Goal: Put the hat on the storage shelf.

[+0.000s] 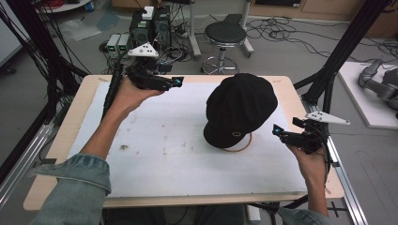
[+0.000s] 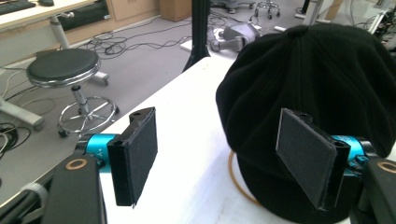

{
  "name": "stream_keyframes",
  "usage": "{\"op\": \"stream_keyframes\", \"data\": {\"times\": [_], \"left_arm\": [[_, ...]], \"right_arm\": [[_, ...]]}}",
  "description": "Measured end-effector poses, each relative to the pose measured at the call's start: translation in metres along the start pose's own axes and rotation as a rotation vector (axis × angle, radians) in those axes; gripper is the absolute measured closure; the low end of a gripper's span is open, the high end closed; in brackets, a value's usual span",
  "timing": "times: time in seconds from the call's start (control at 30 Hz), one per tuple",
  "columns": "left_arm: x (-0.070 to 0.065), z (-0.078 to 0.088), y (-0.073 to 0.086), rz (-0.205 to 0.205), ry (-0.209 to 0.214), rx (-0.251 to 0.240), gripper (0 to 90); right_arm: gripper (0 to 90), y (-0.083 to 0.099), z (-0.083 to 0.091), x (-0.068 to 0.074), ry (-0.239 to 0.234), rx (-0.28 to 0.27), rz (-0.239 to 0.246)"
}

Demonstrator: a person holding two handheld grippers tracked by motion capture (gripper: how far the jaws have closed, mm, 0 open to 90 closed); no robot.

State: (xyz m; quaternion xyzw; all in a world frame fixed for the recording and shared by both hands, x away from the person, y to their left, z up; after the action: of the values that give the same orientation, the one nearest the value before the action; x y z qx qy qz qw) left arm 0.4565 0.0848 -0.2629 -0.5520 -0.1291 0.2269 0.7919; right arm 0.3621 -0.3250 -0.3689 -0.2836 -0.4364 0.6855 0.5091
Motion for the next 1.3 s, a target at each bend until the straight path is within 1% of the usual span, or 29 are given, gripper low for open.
{"op": "stream_keyframes", "data": {"times": [0.27,0.33,0.4,0.5,0.6,0.73,0.93,0.97,1.07,1.1,1.17,1.3], "left_arm": [[0.005,0.024,0.023,0.006,-0.041,0.01,28.8],[0.007,0.03,0.028,0.006,-0.055,0.005,28.9],[0.009,0.036,0.033,0.013,-0.076,-0.009,28.9],[0.011,0.046,0.039,0.017,-0.094,-0.025,28.9],[0.01,0.054,0.045,0.02,-0.106,-0.04,28.9],[0.009,0.066,0.055,0.017,-0.138,-0.054,28.9],[0.006,0.08,0.075,0.027,-0.17,-0.064,28.8],[0.005,0.083,0.08,0.026,-0.184,-0.066,28.6],[0.004,0.088,0.089,0.028,-0.2,-0.069,28.7],[0.004,0.09,0.093,0.028,-0.212,-0.069,28.7],[0.004,0.094,0.1,0.035,-0.23,-0.073,28.7],[0.004,0.101,0.114,0.056,-0.243,-0.087,28.5]], "right_arm": [[12.5,0.001,-0.001,0.002,-0.001,0.006,0.0],[12.5,0.001,-0.002,0.002,-0.001,0.005,0.003],[12.5,0.001,-0.002,0.002,-0.001,0.008,0.001],[12.5,0.001,-0.002,0.003,-0.002,0.01,0.001],[12.5,0.002,-0.003,0.003,-0.002,0.013,-0.001],[12.5,0.002,-0.004,0.004,-0.003,0.013,0.004],[12.5,0.002,-0.005,0.004,-0.002,0.012,0.005],[12.5,0.002,-0.005,0.004,-0.002,0.012,0.005],[12.5,0.002,-0.005,0.004,-0.002,0.019,0.004],[12.5,0.002,-0.005,0.004,-0.003,0.019,0.003],[12.5,0.002,-0.005,0.004,-0.003,0.019,0.003],[12.5,0.002,-0.005,0.003,-0.001,0.018,0.003]]}}
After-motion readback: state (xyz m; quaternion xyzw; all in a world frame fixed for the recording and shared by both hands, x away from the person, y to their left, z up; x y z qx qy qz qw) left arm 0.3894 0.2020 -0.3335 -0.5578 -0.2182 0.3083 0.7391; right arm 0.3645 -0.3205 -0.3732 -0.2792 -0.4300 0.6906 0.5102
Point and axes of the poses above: each handheld gripper's, and its own axes: z roughly backward along the jaws, y roughly out of its underside, x roughly to its left, the point moved 6 cm from there along -z, roughly forward along the jaws, and after that the axes turned 6 degrees about y, right-handed, at the moved point
